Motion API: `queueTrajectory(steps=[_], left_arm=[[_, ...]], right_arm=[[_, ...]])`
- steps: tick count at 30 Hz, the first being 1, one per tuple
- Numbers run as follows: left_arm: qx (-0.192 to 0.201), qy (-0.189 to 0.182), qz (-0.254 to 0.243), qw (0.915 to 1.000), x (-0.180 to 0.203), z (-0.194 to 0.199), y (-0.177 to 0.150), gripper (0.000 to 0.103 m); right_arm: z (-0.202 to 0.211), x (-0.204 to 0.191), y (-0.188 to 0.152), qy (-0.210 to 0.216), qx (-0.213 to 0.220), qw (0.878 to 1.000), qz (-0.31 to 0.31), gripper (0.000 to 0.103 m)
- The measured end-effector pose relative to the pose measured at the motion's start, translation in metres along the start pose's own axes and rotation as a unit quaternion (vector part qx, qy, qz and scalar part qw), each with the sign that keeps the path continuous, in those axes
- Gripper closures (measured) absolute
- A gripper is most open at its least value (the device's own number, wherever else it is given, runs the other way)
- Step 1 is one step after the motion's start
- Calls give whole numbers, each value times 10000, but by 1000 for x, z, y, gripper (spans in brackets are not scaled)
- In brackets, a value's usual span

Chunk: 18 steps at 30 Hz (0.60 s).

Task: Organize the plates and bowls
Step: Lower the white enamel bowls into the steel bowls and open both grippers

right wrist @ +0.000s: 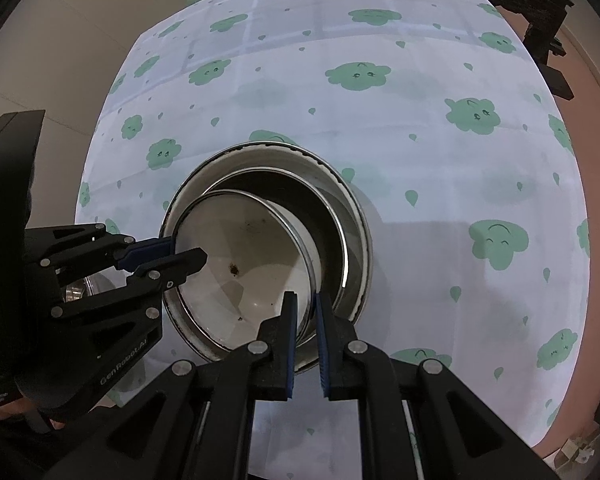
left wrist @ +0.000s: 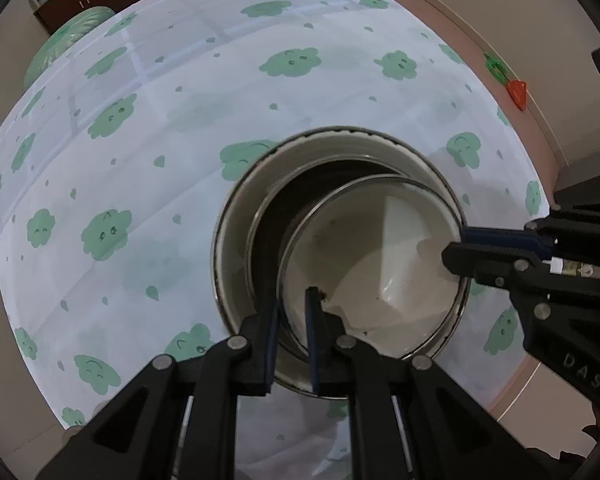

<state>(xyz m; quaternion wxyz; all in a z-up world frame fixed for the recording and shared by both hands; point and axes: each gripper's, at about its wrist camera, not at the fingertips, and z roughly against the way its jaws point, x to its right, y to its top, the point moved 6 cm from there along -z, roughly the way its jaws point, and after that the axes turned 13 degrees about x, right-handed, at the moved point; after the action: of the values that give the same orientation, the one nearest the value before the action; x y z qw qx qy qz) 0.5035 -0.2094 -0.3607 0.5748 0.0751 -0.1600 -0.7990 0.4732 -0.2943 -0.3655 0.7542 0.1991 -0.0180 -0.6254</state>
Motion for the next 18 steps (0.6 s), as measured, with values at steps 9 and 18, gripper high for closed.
queueTrajectory(steps=[9,18], left_arm=[[-11,-23,-92,10000,5,-2,1,94],[-87,-8,-66,9999,1,-7,-2,94]], right_arm=[[0,6,-5,-39,-24,9999,-97,93],[-4,3,-5,-42,-72,9999,-62,93]])
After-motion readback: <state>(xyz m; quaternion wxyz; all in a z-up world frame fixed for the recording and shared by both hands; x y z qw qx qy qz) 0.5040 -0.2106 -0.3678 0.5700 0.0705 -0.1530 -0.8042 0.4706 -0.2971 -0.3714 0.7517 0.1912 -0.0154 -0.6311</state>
